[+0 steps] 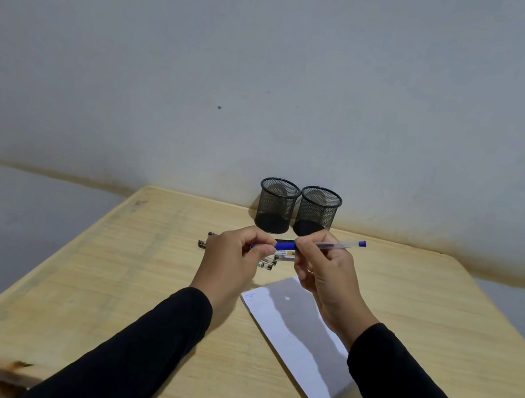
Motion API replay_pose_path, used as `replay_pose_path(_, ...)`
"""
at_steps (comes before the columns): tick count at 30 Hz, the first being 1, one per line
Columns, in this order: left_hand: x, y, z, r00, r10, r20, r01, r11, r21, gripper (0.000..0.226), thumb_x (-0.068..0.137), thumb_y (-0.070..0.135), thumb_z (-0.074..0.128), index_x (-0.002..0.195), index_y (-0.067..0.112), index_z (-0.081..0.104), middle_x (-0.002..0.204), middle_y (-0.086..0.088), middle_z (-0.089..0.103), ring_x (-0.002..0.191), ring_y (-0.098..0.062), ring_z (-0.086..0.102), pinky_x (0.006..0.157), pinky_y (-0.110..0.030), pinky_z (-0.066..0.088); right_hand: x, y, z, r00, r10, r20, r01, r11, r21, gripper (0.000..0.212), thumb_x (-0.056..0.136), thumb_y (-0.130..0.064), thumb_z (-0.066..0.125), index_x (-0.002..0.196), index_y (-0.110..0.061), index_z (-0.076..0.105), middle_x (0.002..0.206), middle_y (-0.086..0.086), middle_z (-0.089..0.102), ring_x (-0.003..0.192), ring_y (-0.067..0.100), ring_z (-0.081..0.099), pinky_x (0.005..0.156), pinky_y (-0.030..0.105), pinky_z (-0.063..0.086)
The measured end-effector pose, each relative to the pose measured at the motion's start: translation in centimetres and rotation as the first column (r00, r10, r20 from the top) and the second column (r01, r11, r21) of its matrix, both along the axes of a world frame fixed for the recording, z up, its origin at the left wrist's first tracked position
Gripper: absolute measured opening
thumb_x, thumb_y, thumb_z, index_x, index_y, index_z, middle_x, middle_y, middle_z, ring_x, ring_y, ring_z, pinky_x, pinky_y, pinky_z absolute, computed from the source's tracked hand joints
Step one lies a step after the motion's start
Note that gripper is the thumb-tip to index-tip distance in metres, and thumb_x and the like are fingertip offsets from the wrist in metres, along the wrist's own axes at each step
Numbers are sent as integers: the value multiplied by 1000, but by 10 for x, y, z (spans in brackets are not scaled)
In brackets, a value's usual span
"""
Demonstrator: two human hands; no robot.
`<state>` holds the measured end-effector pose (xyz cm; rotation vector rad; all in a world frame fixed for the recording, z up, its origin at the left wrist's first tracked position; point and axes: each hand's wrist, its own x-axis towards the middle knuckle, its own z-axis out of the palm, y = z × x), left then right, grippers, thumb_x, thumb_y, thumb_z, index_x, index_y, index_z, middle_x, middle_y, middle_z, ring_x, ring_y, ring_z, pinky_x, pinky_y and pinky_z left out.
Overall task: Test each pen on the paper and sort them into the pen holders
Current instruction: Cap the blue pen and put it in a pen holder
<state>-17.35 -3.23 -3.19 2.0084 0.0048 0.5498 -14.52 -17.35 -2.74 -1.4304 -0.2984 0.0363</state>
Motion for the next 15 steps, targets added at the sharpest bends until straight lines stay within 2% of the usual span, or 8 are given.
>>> replay_pose_path(4, -1, 1, -2, 1000, -25, 14, 24, 999, 47, 9, 87, 14, 64, 87, 18, 73, 61, 19, 56, 58, 5, 52, 57, 0, 35, -5, -3, -7, 999, 32, 16, -33, 999, 36, 17, 93, -10, 53, 77, -10, 50, 58, 5, 49, 42, 10, 40, 41, 15, 29)
replay_pose_path(7, -1, 5, -4, 994, -103, -48, 102, 995, -21, 9, 85, 15, 66, 83, 23, 70, 67, 16, 60, 63, 4, 52, 62, -5, 38, -7, -8, -8, 998, 48, 47, -47, 998, -33, 10, 92, -11, 55, 84, -6, 54, 61, 6, 51, 45, 10, 44, 42, 17, 29)
replay_pose_path(9, 2, 10, -3, 985, -166, -55, 153, 969, -194, 13, 84, 12, 67, 83, 25, 68, 77, 10, 66, 73, -3, 57, 70, -12, 43, -8, -13, -3, 996, 72, 59, -68, 996, -60, 5, 90, -10, 58, 86, -7, 60, 66, 6, 57, 49, 10, 50, 41, 19, 32)
replay_pose_path(11, 5, 13, 0, 980, -197, -32, 169, 904, -394, 16, 83, 8, 67, 84, 24, 67, 82, 5, 68, 78, -7, 62, 72, -15, 46, -8, -17, 1, 994, 104, 43, -103, 994, -32, 9, 88, -5, 59, 90, -9, 67, 73, 7, 63, 57, 12, 56, 44, 20, 38)
replay_pose_path(13, 8, 16, 5, 980, -196, -7, 162, 826, -540, 16, 83, 6, 66, 86, 22, 65, 81, 4, 69, 70, 0, 63, 70, -15, 46, -6, -23, 7, 989, 145, 9, -146, 989, 30, 15, 87, -3, 59, 93, -10, 71, 80, 8, 67, 66, 14, 63, 51, 21, 45)
replay_pose_path(15, 11, 21, 9, 981, -193, 12, 157, 759, -632, 17, 84, 4, 65, 89, 21, 63, 79, 6, 70, 62, 5, 62, 73, -17, 47, -3, -31, 13, 979, 203, -4, -202, 975, 97, 18, 83, -12, 59, 93, -8, 73, 83, 11, 70, 74, 16, 67, 60, 21, 51)
